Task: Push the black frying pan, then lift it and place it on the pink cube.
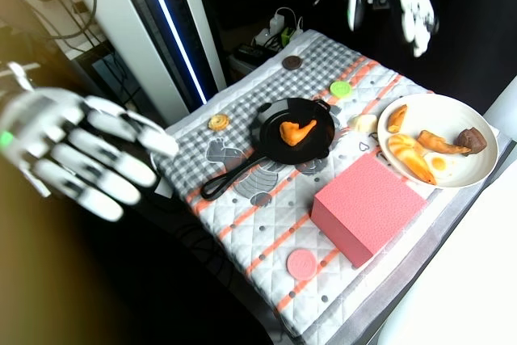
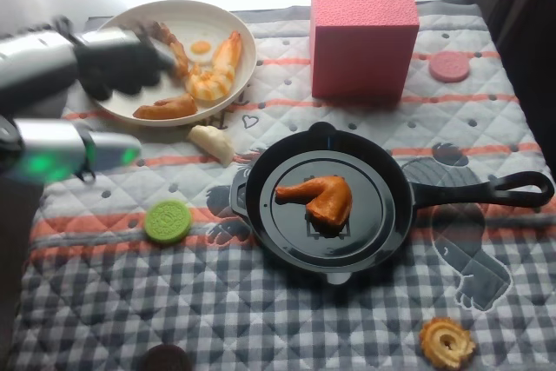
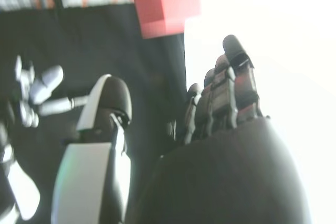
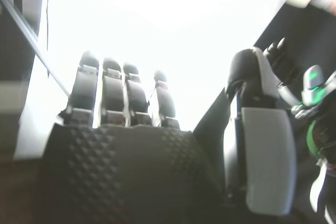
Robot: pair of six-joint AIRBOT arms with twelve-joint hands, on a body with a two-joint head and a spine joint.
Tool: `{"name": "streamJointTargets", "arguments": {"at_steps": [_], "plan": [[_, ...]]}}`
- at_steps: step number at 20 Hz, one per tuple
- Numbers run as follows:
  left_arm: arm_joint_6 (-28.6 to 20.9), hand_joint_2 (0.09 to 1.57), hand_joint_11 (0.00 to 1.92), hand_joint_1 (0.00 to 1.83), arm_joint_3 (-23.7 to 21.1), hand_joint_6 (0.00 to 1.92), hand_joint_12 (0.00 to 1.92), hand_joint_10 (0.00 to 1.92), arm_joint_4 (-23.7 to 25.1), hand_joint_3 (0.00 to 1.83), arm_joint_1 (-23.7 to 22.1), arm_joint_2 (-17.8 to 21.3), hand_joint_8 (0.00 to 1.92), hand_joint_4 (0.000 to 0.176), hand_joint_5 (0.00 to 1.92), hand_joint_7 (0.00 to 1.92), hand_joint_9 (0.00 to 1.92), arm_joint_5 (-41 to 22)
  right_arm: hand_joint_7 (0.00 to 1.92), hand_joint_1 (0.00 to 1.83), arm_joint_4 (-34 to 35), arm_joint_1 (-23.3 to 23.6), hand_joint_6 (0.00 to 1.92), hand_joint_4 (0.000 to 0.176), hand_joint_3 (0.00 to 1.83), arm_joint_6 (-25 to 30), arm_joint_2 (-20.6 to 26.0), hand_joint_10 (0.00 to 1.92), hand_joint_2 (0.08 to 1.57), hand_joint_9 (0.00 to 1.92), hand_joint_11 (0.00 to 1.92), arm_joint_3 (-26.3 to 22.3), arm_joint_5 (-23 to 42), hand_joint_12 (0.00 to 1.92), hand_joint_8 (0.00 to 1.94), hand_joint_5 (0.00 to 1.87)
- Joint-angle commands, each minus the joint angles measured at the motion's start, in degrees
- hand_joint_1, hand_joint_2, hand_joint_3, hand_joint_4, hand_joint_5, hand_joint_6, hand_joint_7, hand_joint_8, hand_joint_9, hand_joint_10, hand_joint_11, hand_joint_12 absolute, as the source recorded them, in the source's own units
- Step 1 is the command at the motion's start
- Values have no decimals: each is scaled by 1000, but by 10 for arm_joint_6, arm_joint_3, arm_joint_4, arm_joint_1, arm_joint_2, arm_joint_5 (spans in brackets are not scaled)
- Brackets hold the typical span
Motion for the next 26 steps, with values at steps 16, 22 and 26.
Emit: {"name": "streamJointTargets", "arguments": {"at_steps": [16,22,26], "plan": [[0,1263,0,659,0,42,1132,44,217,0,-63,-81,31,0,613,524,472,181,0,368,23,-9,0,0,1,1,-29,0,1251,0,0,1,45,266,0,0],[1,1257,0,667,13,128,1323,64,229,0,-55,-111,32,0,688,621,533,194,0,386,30,-12,0,0,8,9,-33,0,1293,0,0,2,50,0,0,0],[1,1277,0,651,13,486,1468,260,233,1,-55,-124,34,0,527,669,509,178,0,379,35,-16,0,0,11,12,-37,0,1306,0,0,2,51,0,0,0]]}}
